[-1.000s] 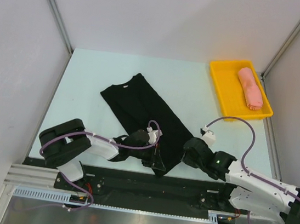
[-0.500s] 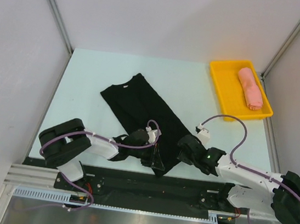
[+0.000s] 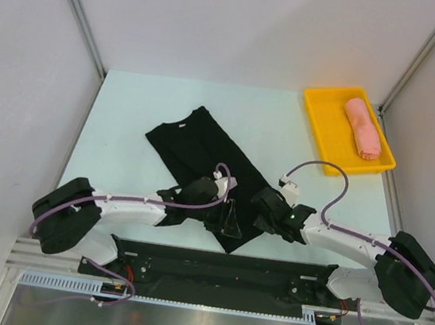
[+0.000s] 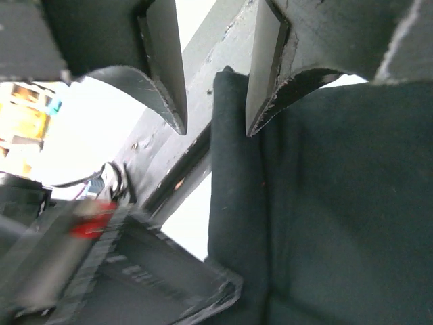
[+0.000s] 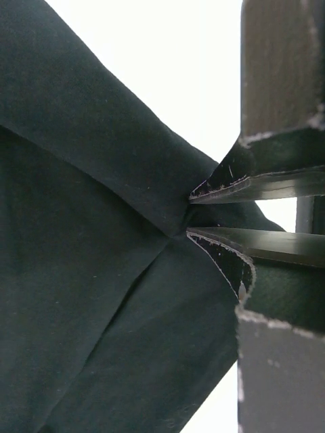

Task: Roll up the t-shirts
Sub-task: Roll the T-shirt to the center of the board.

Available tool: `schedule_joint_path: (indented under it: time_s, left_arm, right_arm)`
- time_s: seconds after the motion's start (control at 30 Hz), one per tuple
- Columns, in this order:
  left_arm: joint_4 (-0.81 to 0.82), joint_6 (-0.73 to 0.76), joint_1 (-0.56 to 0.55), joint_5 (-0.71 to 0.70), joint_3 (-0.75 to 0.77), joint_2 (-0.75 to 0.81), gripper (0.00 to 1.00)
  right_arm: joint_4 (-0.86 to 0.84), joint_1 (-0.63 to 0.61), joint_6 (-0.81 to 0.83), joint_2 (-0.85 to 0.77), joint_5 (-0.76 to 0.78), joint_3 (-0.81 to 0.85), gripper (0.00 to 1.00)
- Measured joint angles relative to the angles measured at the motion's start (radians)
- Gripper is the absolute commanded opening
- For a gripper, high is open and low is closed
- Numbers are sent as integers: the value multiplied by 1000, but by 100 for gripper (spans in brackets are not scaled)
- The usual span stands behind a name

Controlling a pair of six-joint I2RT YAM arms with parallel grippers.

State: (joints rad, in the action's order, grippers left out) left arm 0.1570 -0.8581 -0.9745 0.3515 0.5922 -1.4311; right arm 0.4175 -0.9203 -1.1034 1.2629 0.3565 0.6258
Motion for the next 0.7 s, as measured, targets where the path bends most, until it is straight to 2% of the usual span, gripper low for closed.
schedule_joint_path:
  time_s: [0.17, 0.3, 0.6, 0.7]
  left_arm:
    - [-144, 84, 0, -82, 89, 67, 46]
    - [-220, 135, -3, -137, 135, 64, 45]
    - [-275, 179, -60, -240, 186, -66, 34]
    - [-285, 181, -92, -273, 187, -93, 26]
  right_arm:
    - [1, 23, 5, 61, -14, 36, 27]
    - [2, 31, 8, 89, -26, 58, 30]
    - [5, 52, 8, 106, -55, 72, 31]
    - [8, 58, 8, 106, -60, 72, 31]
